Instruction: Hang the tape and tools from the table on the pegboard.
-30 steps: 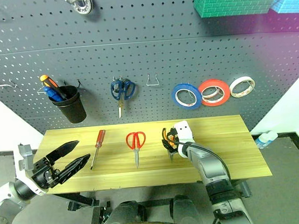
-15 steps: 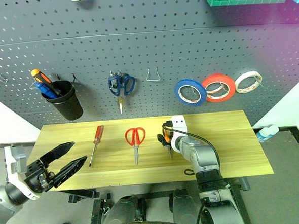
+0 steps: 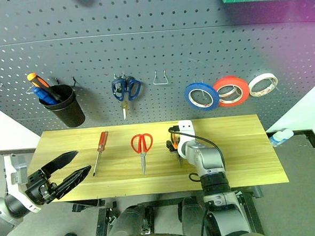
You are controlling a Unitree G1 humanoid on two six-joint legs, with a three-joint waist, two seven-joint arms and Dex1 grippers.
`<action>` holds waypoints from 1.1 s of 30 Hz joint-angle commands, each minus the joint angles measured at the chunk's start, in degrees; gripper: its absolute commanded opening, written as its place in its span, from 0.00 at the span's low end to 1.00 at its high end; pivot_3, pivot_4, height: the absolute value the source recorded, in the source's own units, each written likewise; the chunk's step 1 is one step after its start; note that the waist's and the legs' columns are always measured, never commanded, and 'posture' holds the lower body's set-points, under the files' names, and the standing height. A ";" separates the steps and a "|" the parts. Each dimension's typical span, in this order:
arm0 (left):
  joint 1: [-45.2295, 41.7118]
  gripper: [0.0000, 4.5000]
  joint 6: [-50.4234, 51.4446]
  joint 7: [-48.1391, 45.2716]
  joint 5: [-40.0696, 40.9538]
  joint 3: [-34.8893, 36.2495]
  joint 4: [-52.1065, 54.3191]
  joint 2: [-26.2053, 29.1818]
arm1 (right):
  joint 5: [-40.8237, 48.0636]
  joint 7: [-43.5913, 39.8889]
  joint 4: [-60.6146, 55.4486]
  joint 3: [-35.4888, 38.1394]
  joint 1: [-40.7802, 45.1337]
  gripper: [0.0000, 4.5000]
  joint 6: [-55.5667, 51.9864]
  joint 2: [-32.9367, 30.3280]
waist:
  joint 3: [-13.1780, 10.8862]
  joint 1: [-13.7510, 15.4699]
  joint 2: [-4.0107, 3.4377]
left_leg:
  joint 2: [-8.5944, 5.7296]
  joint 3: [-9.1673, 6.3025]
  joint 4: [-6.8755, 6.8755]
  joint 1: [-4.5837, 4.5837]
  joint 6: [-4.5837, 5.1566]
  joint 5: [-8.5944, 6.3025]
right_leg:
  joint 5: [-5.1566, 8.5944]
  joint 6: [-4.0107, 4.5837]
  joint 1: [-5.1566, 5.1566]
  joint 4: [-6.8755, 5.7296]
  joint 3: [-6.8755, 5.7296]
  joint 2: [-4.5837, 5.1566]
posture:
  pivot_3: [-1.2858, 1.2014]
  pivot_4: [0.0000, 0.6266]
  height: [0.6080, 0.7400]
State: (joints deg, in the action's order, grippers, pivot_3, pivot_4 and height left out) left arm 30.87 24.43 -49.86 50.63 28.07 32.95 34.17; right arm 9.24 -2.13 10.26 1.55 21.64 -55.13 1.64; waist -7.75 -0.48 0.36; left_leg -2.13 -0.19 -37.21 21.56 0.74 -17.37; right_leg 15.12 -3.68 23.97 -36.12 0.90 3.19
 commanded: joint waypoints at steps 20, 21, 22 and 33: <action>1.04 1.00 0.42 -0.22 1.33 2.16 2.91 0.69 | -4.52 5.98 6.14 -0.59 3.48 0.99 3.33 2.20 | -0.13 0.00 -0.11 | -0.02 -0.02 0.03 0.54 -0.01 0.01 | -0.01 -0.01 0.53 0.01 -0.05 0.01 | 0.58 0.24 0.97; 1.04 1.00 0.43 -0.23 1.33 2.17 2.92 0.71 | -4.84 6.30 6.73 -0.60 3.90 0.99 3.66 2.28 | -0.14 0.00 -0.11 | -0.02 -0.02 0.03 0.54 -0.01 0.01 | -0.01 -0.01 0.53 0.01 -0.05 0.01 | 0.58 0.24 0.97; 1.15 1.00 0.40 -0.26 1.34 2.30 2.96 0.71 | -4.77 6.45 7.45 -0.27 4.33 0.99 3.99 2.50 | -0.15 0.00 -0.12 | -0.02 -0.02 0.03 0.54 -0.02 0.01 | -0.01 -0.01 0.53 0.01 -0.05 0.01 | 0.58 0.24 0.97; 3.05 1.00 0.39 -0.04 1.64 3.49 4.24 0.39 | -5.95 7.21 14.74 -0.53 6.42 0.99 7.04 1.94 | -0.68 0.14 -0.11 | -0.02 -0.03 0.04 0.55 -0.02 0.01 | -0.01 0.00 0.53 0.02 -0.06 0.02 | 0.59 0.26 0.97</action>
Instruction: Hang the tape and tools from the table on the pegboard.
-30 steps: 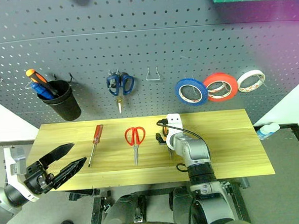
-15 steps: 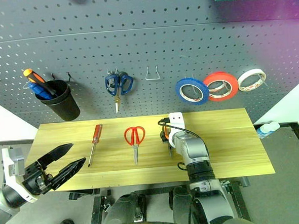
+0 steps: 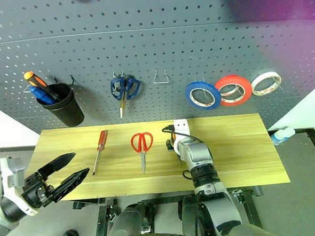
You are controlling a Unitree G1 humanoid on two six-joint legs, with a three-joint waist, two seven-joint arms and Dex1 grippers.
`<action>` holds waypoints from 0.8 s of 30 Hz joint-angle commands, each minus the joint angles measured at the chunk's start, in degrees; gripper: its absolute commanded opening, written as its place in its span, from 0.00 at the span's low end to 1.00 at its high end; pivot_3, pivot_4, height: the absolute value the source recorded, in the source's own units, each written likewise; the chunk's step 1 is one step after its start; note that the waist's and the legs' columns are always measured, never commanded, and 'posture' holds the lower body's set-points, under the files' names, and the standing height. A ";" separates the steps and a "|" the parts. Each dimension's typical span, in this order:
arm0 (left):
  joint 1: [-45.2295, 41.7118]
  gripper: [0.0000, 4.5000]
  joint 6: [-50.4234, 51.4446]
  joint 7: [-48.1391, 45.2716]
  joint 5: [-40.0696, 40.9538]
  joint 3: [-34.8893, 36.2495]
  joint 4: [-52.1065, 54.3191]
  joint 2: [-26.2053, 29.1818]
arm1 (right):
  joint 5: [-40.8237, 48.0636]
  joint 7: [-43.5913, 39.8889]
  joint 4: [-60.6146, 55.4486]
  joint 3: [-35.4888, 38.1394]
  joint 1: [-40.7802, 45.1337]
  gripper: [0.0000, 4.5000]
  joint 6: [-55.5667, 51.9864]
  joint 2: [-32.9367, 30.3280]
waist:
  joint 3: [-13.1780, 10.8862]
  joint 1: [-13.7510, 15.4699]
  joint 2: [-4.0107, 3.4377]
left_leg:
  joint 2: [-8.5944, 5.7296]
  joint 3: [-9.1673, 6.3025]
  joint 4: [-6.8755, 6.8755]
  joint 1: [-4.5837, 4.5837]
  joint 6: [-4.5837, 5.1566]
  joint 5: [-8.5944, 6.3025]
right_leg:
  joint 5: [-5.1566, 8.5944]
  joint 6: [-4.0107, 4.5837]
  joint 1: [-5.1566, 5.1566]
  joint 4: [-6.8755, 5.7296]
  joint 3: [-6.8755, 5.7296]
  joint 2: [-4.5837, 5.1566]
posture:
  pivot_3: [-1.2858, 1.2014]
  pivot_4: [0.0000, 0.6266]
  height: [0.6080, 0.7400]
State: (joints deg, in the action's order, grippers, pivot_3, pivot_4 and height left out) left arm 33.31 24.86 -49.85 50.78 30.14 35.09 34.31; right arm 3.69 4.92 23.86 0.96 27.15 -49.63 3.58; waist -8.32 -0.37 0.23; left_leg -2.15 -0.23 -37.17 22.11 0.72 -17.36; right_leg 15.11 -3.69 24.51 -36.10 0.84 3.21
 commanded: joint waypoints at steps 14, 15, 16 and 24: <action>0.94 1.00 -0.14 -0.37 1.16 1.54 1.81 0.43 | -3.13 2.36 2.68 -0.74 0.86 0.66 2.11 -0.26 | -0.20 0.34 0.05 | -0.01 -0.02 0.00 0.01 0.00 0.00 | 0.00 0.01 0.00 0.01 -0.01 0.01 | 0.59 0.27 0.97; 0.91 1.00 -0.17 -0.45 1.11 1.55 1.74 0.45 | -3.28 2.53 2.63 -0.73 0.84 0.59 2.05 -0.23 | -0.20 0.44 0.05 | 0.00 -0.02 0.00 0.01 0.00 0.00 | 0.00 0.01 0.00 0.01 -0.02 0.01 | 0.59 0.27 0.97; 0.86 1.00 -0.17 -0.48 1.11 1.56 1.68 0.46 | -3.41 2.59 2.66 -0.77 0.87 0.52 2.06 -0.24 | -0.20 0.64 0.05 | 0.00 -0.02 0.00 0.01 0.00 0.00 | 0.00 0.01 0.00 0.01 -0.01 0.01 | 0.59 0.27 0.97; 0.44 1.00 -0.11 -0.71 1.00 0.94 1.35 0.41 | -3.80 0.69 2.74 -1.46 0.99 0.47 3.37 -0.95 | -0.19 1.05 0.06 | 0.00 -0.02 -0.03 0.01 0.00 0.00 | 0.01 0.02 0.00 0.01 -0.02 0.01 | 0.59 0.26 0.97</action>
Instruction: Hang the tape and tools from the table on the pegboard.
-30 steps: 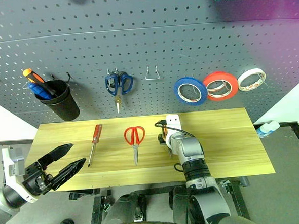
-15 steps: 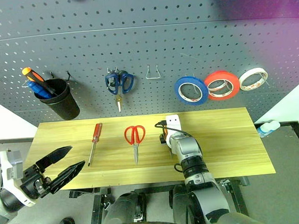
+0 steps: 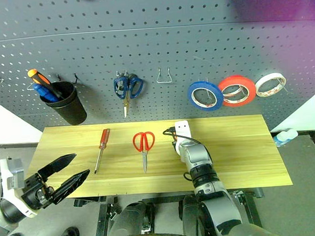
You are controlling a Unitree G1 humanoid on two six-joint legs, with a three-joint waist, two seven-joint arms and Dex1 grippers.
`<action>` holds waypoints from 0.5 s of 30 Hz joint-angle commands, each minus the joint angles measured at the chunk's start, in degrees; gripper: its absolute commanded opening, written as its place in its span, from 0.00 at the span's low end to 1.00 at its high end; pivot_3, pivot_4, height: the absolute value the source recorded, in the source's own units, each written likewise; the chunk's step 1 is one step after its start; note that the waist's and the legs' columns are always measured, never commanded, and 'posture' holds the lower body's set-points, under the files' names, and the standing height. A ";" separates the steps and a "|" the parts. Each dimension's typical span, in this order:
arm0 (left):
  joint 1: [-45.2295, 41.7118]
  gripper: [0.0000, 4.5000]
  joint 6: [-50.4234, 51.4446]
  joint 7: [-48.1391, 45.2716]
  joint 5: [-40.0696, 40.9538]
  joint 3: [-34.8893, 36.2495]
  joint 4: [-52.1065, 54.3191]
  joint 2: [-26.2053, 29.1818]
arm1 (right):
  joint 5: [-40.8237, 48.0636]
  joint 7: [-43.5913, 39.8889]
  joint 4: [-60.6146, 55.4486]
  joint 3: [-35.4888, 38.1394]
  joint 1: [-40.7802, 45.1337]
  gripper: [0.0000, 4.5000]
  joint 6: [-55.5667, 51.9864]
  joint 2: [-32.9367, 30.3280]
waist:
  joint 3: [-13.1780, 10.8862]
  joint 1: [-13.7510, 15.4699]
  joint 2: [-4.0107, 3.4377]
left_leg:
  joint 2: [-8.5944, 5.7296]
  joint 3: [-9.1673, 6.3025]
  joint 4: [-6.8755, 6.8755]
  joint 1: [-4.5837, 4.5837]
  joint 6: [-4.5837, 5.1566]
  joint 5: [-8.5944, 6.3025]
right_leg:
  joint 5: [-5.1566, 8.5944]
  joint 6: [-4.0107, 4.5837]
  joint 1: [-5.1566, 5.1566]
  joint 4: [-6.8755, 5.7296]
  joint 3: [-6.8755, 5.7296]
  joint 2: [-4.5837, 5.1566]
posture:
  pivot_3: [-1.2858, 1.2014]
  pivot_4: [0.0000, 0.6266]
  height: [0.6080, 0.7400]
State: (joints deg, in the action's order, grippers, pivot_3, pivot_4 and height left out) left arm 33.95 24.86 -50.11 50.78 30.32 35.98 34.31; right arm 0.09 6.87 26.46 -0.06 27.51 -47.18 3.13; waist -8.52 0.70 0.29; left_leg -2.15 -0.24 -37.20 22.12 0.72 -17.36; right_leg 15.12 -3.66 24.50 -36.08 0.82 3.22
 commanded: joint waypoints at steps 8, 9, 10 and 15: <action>-2.18 1.00 -0.18 -0.59 0.54 -0.33 -1.09 0.22 | 5.72 -12.66 -4.38 1.23 -1.05 0.47 2.48 -2.40 | 0.01 -0.02 0.01 | 0.00 0.00 0.00 0.05 0.00 0.00 | -0.02 -0.03 0.02 0.03 -0.04 0.00 | 0.58 0.21 0.97; -2.47 1.00 -0.31 -0.71 0.25 -0.63 -1.33 0.20 | 6.32 -15.03 -5.50 0.52 -1.56 0.47 2.93 -3.01 | 0.01 -0.01 0.01 | 0.00 0.00 0.00 0.06 0.00 0.00 | -0.03 -0.05 0.02 0.03 -0.05 -0.01 | 0.58 0.20 0.97; -2.92 1.00 -0.44 -0.79 -0.01 -0.83 -1.67 0.22 | 5.99 -17.51 -6.92 -1.14 -2.46 0.47 4.31 -4.24 | 0.01 0.00 0.01 | 0.00 -0.01 0.00 0.06 0.00 0.00 | -0.03 -0.06 0.02 0.02 -0.05 -0.01 | 0.57 0.19 0.97; -5.10 1.00 -0.57 -0.83 -0.52 -1.48 -3.07 0.21 | 8.20 -24.93 -12.38 -2.16 -6.94 0.47 6.08 -7.93 | 0.07 0.06 0.08 | -0.03 -0.01 -0.03 0.08 -0.01 0.01 | -0.11 -0.20 0.03 0.02 -0.06 -0.01 | 0.57 0.16 0.97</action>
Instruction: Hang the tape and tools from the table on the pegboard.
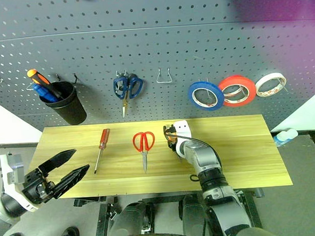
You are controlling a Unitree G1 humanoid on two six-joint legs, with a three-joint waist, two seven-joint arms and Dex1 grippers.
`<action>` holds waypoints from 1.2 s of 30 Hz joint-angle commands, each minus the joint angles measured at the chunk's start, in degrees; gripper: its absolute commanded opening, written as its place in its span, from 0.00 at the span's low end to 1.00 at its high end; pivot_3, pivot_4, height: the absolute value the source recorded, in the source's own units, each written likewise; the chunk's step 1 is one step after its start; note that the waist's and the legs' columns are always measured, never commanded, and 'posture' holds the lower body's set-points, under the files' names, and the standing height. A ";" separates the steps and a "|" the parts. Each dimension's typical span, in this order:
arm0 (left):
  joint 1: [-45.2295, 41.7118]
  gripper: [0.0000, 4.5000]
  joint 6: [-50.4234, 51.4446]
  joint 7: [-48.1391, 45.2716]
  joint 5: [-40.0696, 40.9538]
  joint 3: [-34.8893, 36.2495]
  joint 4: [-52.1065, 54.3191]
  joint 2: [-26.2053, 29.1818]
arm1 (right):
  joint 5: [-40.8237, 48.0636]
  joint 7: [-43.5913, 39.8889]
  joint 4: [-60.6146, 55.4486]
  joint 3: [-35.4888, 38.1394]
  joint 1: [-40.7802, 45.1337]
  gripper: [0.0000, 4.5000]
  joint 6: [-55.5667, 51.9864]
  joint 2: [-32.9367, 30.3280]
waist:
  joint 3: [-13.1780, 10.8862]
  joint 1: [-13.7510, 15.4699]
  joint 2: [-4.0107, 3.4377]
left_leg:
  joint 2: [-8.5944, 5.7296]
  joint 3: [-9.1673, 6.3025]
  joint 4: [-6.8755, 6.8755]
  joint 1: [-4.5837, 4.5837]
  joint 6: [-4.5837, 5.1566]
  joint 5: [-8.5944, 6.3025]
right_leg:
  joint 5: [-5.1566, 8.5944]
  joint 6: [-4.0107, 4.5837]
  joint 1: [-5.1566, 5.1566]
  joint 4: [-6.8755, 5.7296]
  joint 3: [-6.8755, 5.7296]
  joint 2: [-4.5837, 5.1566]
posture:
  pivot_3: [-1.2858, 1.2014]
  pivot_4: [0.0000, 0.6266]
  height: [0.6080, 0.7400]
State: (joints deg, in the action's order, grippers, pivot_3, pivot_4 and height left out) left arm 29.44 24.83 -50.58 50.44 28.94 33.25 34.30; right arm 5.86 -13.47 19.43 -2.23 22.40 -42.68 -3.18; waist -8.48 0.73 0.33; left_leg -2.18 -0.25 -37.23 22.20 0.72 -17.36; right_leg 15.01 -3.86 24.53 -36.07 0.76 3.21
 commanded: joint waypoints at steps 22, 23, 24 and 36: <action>-8.43 1.00 -1.52 -1.83 -2.15 -1.86 -6.66 0.12 | 20.04 -30.47 -18.61 5.30 -10.56 0.47 17.39 -8.22 | 3.07 0.00 0.42 | -0.01 0.00 -0.19 -0.04 -0.24 0.14 | -0.16 -0.12 -0.05 -0.18 0.02 -0.12 | 0.54 0.00 0.97; -8.64 1.00 -1.71 -1.88 -2.35 -1.96 -6.84 0.11 | 20.63 -31.22 -18.93 5.41 -10.44 0.47 18.04 -8.15 | 3.30 -0.01 0.42 | -0.01 0.00 -0.20 -0.07 -0.25 0.14 | -0.17 -0.12 -0.06 -0.18 0.02 -0.15 | 0.54 0.00 0.97; -9.06 1.00 -1.85 -1.82 -2.38 -1.98 -7.16 0.06 | 21.16 -31.65 -19.15 5.68 -10.14 0.47 18.66 -7.99 | 3.57 -0.01 0.41 | -0.01 0.00 -0.20 -0.12 -0.26 0.15 | -0.18 -0.11 -0.10 -0.19 0.03 -0.17 | 0.54 0.00 0.97; -16.95 1.00 -5.40 -2.63 -6.07 -4.59 -13.36 -0.64 | 22.44 -33.18 -18.18 5.77 -3.09 0.47 24.47 -6.48 | 4.07 -0.05 0.36 | 0.15 -0.01 -0.42 -1.11 -0.41 0.24 | -0.29 0.11 -1.08 -0.29 0.10 -0.36 | 0.54 0.00 0.97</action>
State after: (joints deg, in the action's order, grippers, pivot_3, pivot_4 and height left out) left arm 13.79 21.19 -52.77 45.14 24.36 19.99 33.65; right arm 27.20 -47.69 2.04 2.34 16.10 -20.64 -10.65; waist -4.41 0.67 0.70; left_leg -2.03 -0.26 -37.69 21.11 0.31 -17.12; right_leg 14.71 -3.75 23.45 -36.38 0.87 2.85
